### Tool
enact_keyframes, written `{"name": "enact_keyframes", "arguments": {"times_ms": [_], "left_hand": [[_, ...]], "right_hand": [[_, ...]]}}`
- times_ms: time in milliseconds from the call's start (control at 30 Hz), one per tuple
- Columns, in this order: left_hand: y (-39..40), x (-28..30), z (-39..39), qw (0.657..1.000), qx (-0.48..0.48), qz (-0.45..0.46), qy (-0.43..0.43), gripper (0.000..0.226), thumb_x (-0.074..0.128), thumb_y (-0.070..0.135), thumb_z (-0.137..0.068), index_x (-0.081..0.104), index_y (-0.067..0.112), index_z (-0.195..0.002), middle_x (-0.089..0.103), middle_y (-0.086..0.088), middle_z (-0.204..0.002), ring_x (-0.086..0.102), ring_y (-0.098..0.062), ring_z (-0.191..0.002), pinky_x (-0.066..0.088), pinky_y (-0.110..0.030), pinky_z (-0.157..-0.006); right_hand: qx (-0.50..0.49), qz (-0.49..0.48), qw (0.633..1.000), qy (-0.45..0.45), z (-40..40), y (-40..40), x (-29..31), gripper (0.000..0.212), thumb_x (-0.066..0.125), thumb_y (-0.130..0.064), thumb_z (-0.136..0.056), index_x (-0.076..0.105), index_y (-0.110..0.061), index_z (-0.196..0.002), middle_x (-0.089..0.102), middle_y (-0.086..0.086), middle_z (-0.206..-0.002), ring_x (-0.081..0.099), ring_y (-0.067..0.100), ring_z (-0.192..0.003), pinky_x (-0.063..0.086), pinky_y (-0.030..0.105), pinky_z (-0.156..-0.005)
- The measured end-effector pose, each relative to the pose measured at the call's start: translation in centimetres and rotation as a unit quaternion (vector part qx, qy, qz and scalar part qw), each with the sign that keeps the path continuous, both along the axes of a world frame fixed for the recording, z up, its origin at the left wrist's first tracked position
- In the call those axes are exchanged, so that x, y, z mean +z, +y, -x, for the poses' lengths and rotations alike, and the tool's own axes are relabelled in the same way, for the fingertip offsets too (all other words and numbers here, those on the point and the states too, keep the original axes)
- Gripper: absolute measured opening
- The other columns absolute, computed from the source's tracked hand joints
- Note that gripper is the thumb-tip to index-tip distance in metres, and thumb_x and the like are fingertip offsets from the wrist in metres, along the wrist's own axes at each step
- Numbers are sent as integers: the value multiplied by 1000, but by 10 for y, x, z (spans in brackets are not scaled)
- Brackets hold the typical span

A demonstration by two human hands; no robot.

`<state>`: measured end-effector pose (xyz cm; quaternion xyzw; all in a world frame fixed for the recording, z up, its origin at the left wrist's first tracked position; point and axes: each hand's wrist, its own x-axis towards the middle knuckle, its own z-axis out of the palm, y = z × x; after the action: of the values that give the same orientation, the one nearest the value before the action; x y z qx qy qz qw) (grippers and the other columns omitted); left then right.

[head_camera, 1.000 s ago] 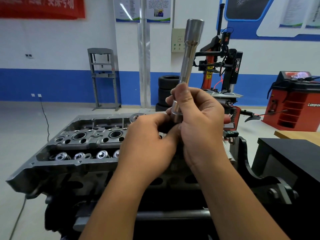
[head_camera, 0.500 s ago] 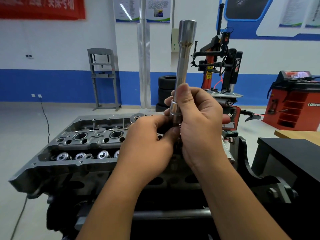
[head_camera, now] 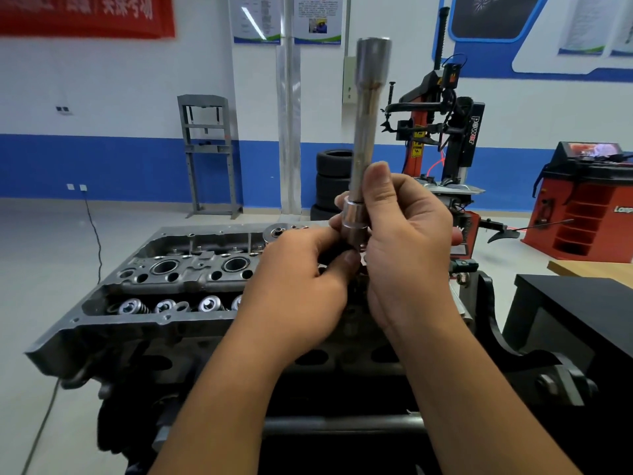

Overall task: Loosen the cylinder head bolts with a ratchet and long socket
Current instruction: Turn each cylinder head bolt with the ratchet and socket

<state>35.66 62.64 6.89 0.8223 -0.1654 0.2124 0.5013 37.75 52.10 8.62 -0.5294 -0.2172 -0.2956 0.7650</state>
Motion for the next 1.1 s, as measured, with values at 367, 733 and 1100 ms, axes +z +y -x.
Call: {"name": "enact_keyframes", "arguments": {"times_ms": [367,733,1100], "left_hand": [[-4,-5,-3,996,78,12,-30,30,65,53,-79,62,62,-107,77,25,-97,73,-8,-100,60,-46,-89],[-3,-8,-6,995,94,4,-28,6,75,49,-84,73,47,-89,75,26,-87,72,-2,-88,61,-42,-82],[-5,-6,-3,995,89,35,-30,29,65,53,-74,77,38,-96,77,17,-86,74,-16,-88,61,-47,-79]], "right_hand": [[31,-13,999,12,-4,-2,-2,11,80,-29,-85,73,-21,-80,70,3,-73,69,19,-65,57,31,-63],[11,3,1000,7,-2,0,-2,10,83,-31,-80,74,-29,-78,68,1,-71,67,18,-66,58,37,-65],[93,15,995,32,-2,0,0,14,70,-33,-90,76,-22,-84,73,9,-80,69,23,-76,58,37,-71]]}}
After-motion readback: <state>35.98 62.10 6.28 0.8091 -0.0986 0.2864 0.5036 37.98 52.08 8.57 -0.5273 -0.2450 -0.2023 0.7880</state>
